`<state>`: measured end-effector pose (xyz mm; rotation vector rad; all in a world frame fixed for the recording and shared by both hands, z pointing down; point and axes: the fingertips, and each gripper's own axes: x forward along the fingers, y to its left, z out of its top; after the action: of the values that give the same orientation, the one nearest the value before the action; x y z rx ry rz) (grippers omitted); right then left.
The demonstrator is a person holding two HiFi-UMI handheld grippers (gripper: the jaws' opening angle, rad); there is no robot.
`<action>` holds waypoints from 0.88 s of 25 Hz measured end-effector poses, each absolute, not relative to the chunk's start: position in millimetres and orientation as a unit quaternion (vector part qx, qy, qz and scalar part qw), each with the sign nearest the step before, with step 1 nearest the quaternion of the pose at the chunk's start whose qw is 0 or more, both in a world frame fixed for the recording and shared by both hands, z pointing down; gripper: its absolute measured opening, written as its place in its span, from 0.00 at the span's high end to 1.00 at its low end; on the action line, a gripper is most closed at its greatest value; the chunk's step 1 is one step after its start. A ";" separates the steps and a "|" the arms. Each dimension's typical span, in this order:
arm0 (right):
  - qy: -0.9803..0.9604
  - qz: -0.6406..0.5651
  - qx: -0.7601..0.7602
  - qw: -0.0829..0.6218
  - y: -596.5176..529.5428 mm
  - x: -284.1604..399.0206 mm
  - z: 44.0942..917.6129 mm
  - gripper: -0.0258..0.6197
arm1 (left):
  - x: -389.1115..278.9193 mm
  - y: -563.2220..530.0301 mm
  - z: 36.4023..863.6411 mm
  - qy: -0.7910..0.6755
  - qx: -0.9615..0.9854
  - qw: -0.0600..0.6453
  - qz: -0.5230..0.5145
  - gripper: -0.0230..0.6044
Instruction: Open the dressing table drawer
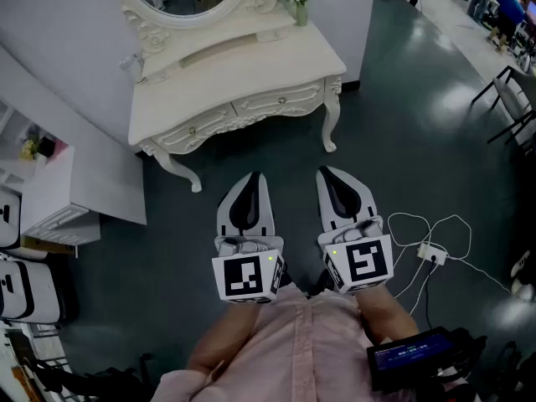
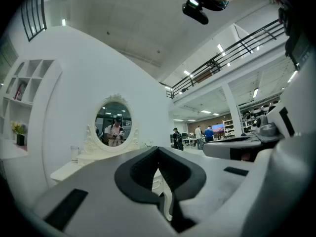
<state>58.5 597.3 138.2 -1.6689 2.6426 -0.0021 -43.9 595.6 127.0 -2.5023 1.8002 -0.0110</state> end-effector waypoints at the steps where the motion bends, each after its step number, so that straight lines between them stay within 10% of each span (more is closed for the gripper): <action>1: 0.845 0.000 -0.534 0.009 599.1 59.7 139.7 0.93 | -42.9 597.4 128.5 0.584 -0.811 0.030 -0.003 0.93; 22: 0.863 -0.028 -0.504 0.009 604.3 115.8 151.3 0.93 | 6.3 614.7 141.6 0.618 -0.786 0.017 -0.021 0.93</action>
<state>115.8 604.3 151.3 -1.5753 2.6949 -0.0872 6.3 614.7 141.6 -2.4422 1.9195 -0.0656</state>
